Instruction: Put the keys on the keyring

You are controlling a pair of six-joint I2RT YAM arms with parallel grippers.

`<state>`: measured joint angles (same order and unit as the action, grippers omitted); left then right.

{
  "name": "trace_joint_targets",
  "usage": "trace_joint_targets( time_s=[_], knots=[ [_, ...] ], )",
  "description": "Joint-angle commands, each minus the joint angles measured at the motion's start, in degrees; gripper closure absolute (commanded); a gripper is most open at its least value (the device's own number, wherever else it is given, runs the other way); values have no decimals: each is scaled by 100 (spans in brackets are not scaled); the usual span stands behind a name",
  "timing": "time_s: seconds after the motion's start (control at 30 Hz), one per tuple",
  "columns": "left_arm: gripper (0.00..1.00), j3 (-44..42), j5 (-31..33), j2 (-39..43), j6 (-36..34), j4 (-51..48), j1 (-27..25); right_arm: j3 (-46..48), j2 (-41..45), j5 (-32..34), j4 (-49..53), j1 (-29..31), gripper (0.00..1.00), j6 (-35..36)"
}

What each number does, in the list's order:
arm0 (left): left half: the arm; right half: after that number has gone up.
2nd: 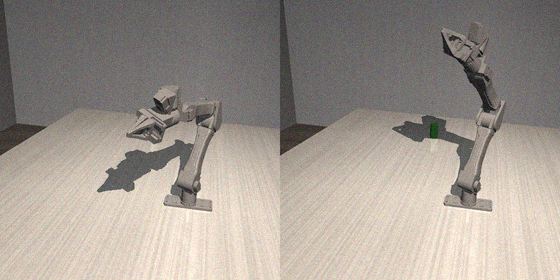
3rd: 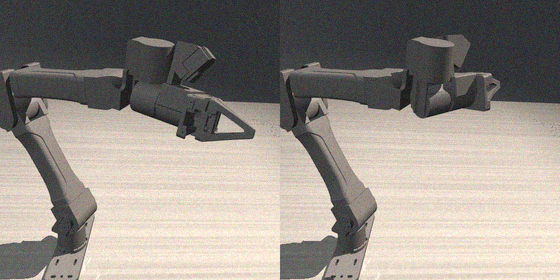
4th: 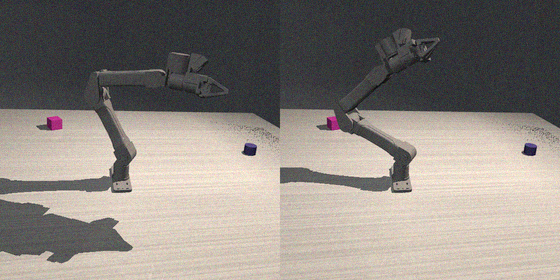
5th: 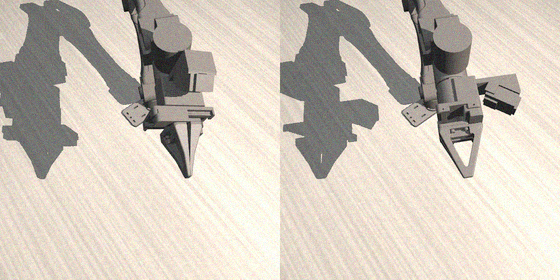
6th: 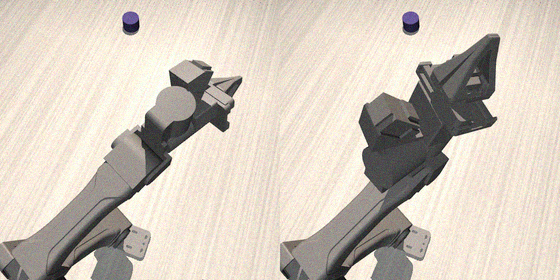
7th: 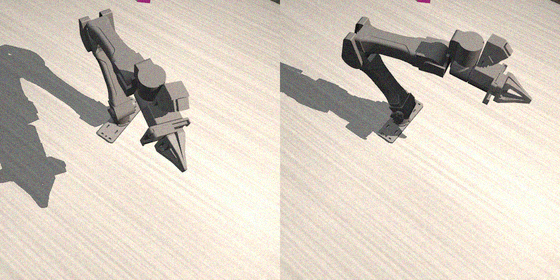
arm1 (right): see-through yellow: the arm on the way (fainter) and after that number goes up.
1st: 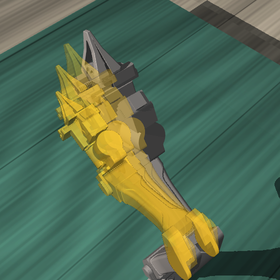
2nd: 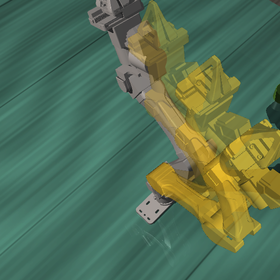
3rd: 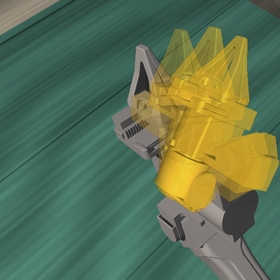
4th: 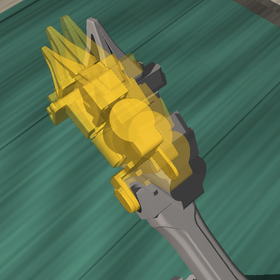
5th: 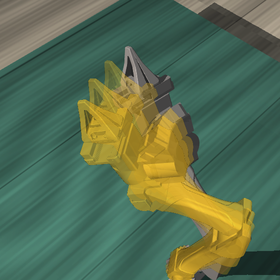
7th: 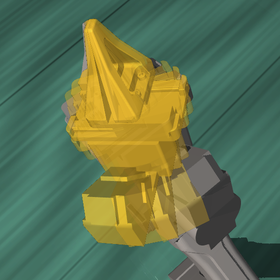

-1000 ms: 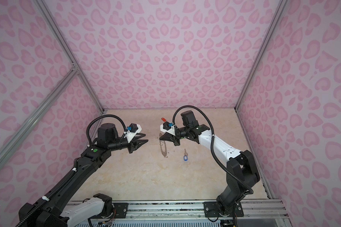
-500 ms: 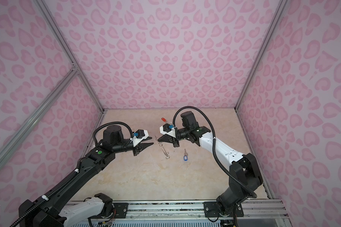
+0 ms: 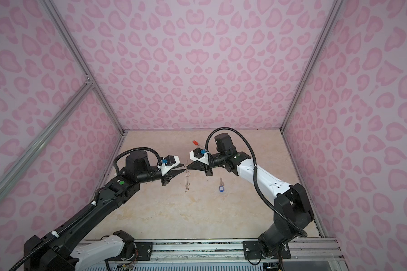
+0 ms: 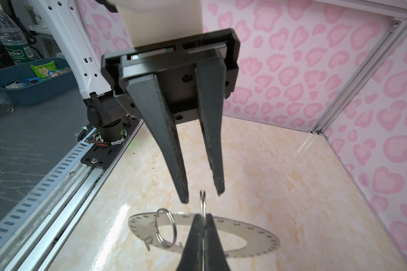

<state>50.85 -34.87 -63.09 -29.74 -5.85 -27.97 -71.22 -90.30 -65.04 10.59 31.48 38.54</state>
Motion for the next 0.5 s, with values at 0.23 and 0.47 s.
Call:
trace_joint_targets(
  time_s=[0.23, 0.47],
  knots=[
    [91, 20, -11, -61, 70, 238, -69, 12, -34, -142, -146, 60, 100, -20],
    [96, 178, 90, -65, 108, -9, -108, 7, 103, 452, 282, 44, 72, 368]
  ],
)
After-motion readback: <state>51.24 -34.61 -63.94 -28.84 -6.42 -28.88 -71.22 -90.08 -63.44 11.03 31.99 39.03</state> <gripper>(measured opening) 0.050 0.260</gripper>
